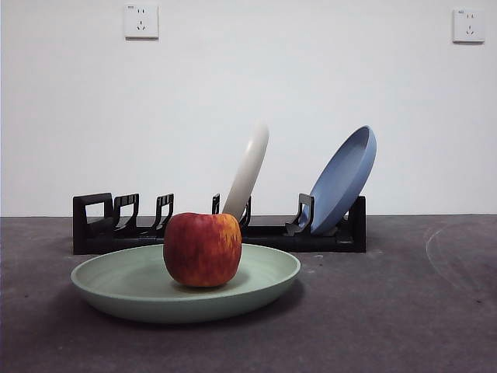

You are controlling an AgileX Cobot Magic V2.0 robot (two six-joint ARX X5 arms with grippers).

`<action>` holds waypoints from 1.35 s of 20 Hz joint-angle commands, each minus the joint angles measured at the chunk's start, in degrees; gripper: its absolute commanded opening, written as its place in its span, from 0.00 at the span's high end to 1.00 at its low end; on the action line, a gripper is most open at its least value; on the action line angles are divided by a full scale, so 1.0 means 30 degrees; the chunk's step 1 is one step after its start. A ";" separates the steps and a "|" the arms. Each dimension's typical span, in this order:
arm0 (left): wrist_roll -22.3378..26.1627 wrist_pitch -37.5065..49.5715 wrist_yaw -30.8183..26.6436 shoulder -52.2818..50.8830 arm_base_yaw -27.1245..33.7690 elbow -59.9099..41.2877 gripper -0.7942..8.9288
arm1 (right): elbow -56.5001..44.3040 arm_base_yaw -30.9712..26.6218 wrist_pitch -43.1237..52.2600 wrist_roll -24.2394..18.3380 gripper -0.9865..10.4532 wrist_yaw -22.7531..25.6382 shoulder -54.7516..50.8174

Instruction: Take the green plate from the plate rack,put the plate on the table,take the apple from the table,put the apple in the plate

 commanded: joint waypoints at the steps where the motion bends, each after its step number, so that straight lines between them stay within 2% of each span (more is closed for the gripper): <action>1: 0.0262 0.0124 -0.0284 -0.0619 0.0270 -0.0036 0.92 | -0.0117 0.0022 0.0131 0.0197 0.91 0.0015 -0.0007; 2: 0.0284 0.0328 -0.0750 -0.1282 0.0998 -0.0036 0.92 | -0.0117 0.0022 0.0131 0.0197 0.91 0.0015 -0.0007; 4: 0.0525 0.1348 -0.0364 -0.2382 0.3133 -0.0044 0.92 | -0.0109 0.0022 0.0124 0.0197 0.91 0.0015 -0.0007; 5: 0.1749 0.2455 0.1064 -0.3184 0.5858 -0.0095 0.92 | -0.0109 0.0022 0.0124 0.0197 0.91 0.0015 -0.0007; 6: 0.2011 0.2608 0.1399 -0.3308 0.6273 -0.0124 0.92 | -0.0117 0.0022 0.0124 0.0197 0.91 0.0022 -0.0007; 9: 0.5428 0.5421 0.6135 -0.4976 1.1023 -0.1508 0.92 | -0.0117 0.0022 0.0124 0.0197 0.91 0.0022 -0.0007; 11: 0.6462 0.8772 0.9165 -0.6739 1.3435 -0.3956 0.92 | -0.0117 0.0022 0.0131 0.0197 0.91 0.0015 -0.0007; 12: 0.6586 1.0601 1.0061 -0.7767 1.4375 -0.5515 0.92 | -0.0109 0.0022 0.0131 0.0197 0.91 0.0015 -0.0007; 16: 0.6528 1.5715 1.0127 -1.1788 1.6801 -1.1701 0.92 | -0.0109 0.0022 0.0131 0.0197 0.91 0.0015 -0.0007; 18: 0.6528 1.6750 0.8925 -1.3406 1.7289 -1.3988 0.92 | -0.0109 0.0022 0.0131 0.0197 0.91 0.0015 -0.0007; 20: 0.6419 1.6779 0.7905 -1.4506 1.7690 -1.5650 0.92 | -0.0117 0.0022 0.0131 0.0197 0.91 0.0022 -0.0007; 22: 0.6295 1.6764 0.7919 -1.5067 1.8200 -1.6764 0.92 | -0.0109 0.0022 0.0131 0.0197 0.91 0.0015 -0.0007; 27: 0.6237 1.4025 0.7562 -1.5140 1.9853 -1.6946 0.92 | -0.0109 0.0022 0.0131 0.0197 0.91 0.0022 -0.0007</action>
